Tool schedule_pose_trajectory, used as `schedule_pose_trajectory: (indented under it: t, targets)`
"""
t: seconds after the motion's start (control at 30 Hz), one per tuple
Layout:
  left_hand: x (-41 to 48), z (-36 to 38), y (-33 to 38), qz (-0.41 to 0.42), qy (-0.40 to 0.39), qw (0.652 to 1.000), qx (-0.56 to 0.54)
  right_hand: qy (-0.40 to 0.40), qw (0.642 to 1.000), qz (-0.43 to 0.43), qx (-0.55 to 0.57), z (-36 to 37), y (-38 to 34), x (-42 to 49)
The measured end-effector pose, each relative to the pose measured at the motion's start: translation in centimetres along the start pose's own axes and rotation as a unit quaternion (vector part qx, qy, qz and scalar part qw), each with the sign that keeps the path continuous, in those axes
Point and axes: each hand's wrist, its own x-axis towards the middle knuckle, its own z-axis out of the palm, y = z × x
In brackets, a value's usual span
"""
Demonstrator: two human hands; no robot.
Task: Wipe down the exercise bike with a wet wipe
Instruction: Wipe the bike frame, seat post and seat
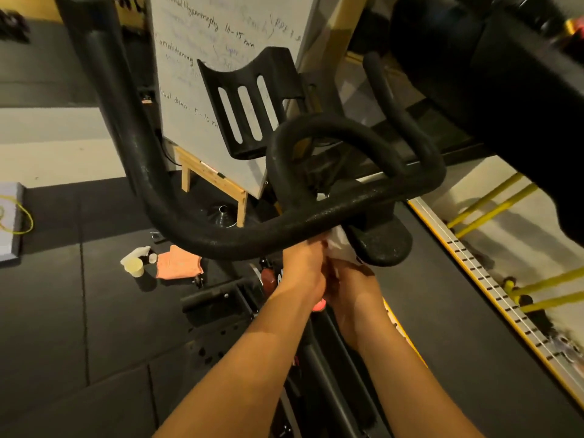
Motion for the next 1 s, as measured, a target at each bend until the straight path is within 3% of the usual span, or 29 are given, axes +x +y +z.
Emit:
schedule_pose_trajectory:
  t: [0.1,0.17,0.27,0.37,0.47,0.57,0.7,0.83,0.93,1.0]
  targets:
    - [1.0,-1.2,-0.5,0.080,-0.021,0.987,0.139,0.016,0.995,0.014,0.098,0.1,0.6,0.2]
    - [1.1,-2.8,-1.4,0.127,-0.038,0.954,0.269,0.019,0.986,0.054,0.155,-0.2,1.1,0.0]
    - [0.4,-5.1,-2.4,0.139,-0.042,0.917,0.371,-0.003,0.982,0.113,0.152,-0.5,2.0,-1.3]
    - [-0.7,-5.7,-1.9,0.130,-0.035,0.923,0.361,0.014,0.994,0.080,0.071,-0.7,2.9,-2.3]
    - [-2.3,-5.8,-0.6,0.111,-0.028,0.946,0.304,0.047,0.996,0.017,0.070,-1.8,2.6,-3.3]
    - [-4.7,-6.4,0.1,0.082,-0.066,0.960,0.258,0.045,0.997,0.028,0.061,-3.0,2.4,-5.5]
    - [-7.2,-7.1,0.1,0.083,-0.078,0.943,0.313,0.014,0.998,0.043,0.048,-4.6,3.1,-8.9]
    - [-10.7,-8.0,0.0,0.100,-0.138,0.920,0.353,-0.043,0.995,-0.019,0.085,-5.5,4.6,-12.6]
    - [-13.7,-8.7,1.2,0.071,-0.205,0.917,0.336,-0.095,0.992,-0.085,0.006,-5.3,5.6,-15.1]
    - [-15.0,-9.8,2.1,0.080,-0.204,0.910,0.351,-0.088,0.990,-0.110,-0.030,-4.7,6.2,-16.3]
